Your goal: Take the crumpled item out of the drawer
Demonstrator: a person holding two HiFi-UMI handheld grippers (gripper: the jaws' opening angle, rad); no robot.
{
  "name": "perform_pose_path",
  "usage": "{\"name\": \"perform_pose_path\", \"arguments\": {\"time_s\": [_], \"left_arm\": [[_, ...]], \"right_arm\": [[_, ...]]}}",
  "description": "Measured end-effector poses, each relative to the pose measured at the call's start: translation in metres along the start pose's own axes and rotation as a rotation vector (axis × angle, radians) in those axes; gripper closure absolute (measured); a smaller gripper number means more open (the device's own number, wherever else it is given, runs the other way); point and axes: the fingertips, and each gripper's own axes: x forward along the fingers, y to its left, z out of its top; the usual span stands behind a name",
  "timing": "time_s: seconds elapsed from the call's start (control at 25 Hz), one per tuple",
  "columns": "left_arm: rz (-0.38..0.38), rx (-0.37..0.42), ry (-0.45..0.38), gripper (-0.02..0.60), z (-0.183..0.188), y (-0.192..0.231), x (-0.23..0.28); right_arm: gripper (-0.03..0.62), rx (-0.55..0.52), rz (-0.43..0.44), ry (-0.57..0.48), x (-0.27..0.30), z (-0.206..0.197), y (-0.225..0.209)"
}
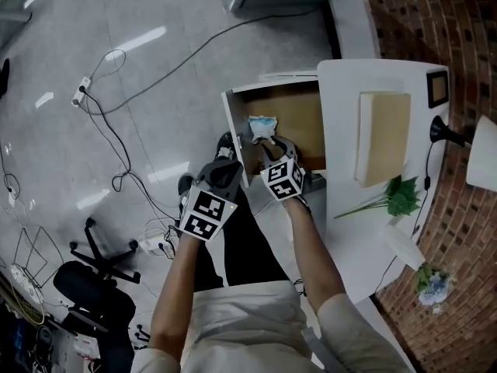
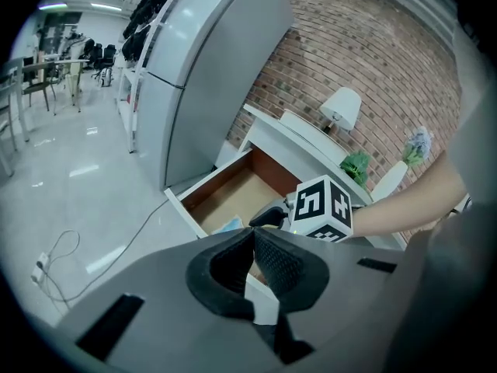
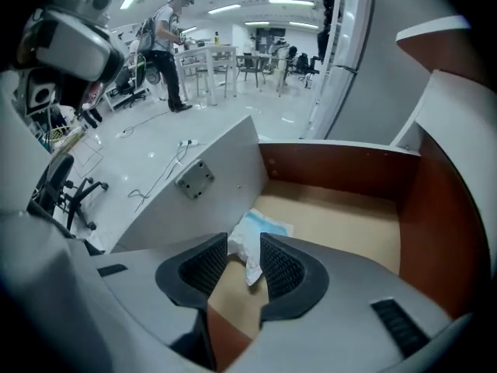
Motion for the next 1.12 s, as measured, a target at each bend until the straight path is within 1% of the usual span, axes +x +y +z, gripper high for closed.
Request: {"name": "perform_pose_path", "arguments": {"time_s": [0.2,0.36,0.56,0.64,0.8,0.88,0.92,1.12], "left_arm": [[0.006,-0.003,-0.002,0.565,-0.003,0.018,0.006],[0.013,-0.006,0.005,0.565,-0.010,0.028,0.007],[0.027,-0.050,-0.003,0.565,-0.020,0.037,0.016],[0.030,-0.065,-0.006,0.565,-0.021,0.037,0.018],[0.031,-0.070,-0.010,0.565,-0.022,0.037,0.018],[0.034,-0.073,-0.006,0.565,-0.026,0.038,0.017],[0.036,-0.074,-0.004,0.565,-0.027,0.039,0.017],[0.047,-0.079,0.006,0.565,-0.034,0.041,0.016]], "right_arm": [[0.411,-0.068,0.020,0.048,0.022,-0.007,-0.004],[0.407,-0.152,0.027,0.074,0.034,-0.007,-0.006],[0.407,-0.241,0.047,0.114,0.053,-0.011,-0.002],[0.407,-0.296,0.056,0.137,0.058,-0.016,-0.001],[0.407,-0.404,0.072,0.194,0.067,-0.028,0.000],[0.416,-0.419,0.072,0.206,0.070,-0.031,-0.001],[0.433,-0.419,0.072,0.207,0.071,-0.032,-0.002],[0.477,-0.400,0.076,0.199,0.073,-0.031,-0.001]]}}
